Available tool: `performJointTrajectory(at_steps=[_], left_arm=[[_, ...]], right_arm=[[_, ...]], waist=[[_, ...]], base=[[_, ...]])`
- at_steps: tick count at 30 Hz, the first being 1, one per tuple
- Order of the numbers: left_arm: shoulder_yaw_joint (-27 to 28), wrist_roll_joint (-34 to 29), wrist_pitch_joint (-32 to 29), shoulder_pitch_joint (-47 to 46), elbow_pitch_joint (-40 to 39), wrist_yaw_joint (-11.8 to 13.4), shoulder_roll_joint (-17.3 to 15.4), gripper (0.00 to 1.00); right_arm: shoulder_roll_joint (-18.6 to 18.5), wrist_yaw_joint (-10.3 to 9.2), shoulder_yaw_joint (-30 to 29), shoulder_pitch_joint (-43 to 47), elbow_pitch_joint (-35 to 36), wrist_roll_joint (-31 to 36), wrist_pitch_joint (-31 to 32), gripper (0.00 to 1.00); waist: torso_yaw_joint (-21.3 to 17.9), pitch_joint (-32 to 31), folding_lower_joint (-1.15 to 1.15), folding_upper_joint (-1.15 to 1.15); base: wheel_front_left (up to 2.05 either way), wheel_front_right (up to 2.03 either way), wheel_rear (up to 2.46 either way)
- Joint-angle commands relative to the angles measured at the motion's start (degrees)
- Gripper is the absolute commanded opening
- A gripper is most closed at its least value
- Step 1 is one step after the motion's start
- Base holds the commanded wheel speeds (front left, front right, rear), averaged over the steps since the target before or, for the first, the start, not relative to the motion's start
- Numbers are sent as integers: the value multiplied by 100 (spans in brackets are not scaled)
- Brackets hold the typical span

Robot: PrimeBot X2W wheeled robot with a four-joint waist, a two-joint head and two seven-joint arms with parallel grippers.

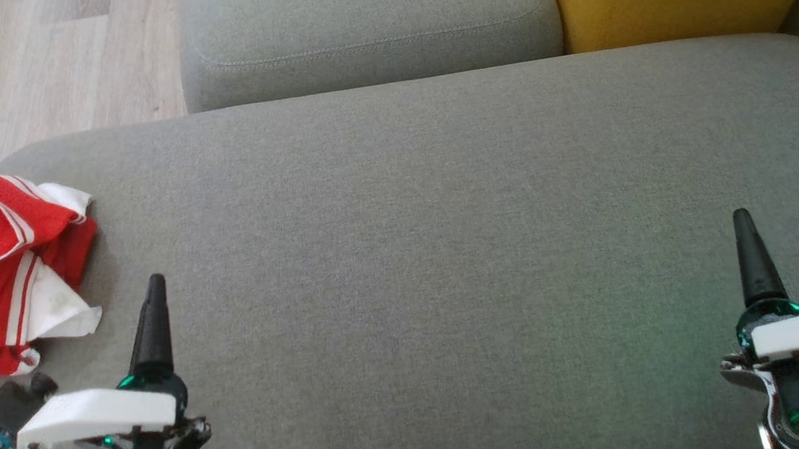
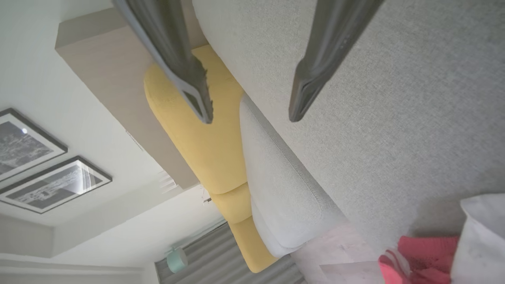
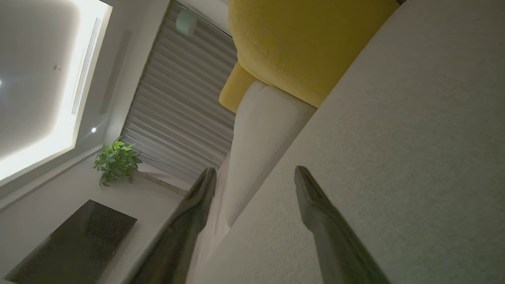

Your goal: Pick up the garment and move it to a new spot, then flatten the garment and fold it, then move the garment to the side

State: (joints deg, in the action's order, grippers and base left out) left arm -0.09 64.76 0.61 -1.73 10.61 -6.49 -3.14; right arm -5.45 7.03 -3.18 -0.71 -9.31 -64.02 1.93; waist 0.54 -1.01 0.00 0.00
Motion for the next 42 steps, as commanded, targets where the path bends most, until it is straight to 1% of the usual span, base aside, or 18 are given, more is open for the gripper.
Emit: performJointTrajectory(at_steps=[1, 12, 23, 30, 42], left_arm=[[17, -166, 52, -357, -267, 6, -113, 100], [-200, -1207, 237, -279, -501, 120, -239, 100], [-392, -2050, 421, -83, -678, 276, -338, 100], [-538, -2645, 538, 11, -740, 380, -464, 100], [-714, -3393, 723, 139, -754, 553, -587, 100]], right_arm=[[-135, 16, 68, -324, 262, 172, -74, 100], [-182, 20, 269, -266, 415, 1110, -168, 100], [-199, 24, 451, -174, 434, 1939, -271, 100], [-190, 27, 585, -94, 434, 2478, -351, 100], [-170, 31, 711, -36, 327, 3318, -480, 100]], waist=[[2, -1, 0, 0], [16, -36, 0, 0], [5, -62, 0, 0], [15, -81, 0, 0], [17, -104, 0, 0]], base=[[0, 0, 0], [0, 0, 0], [0, 0, 0], [0, 0, 0], [0, 0, 0]])
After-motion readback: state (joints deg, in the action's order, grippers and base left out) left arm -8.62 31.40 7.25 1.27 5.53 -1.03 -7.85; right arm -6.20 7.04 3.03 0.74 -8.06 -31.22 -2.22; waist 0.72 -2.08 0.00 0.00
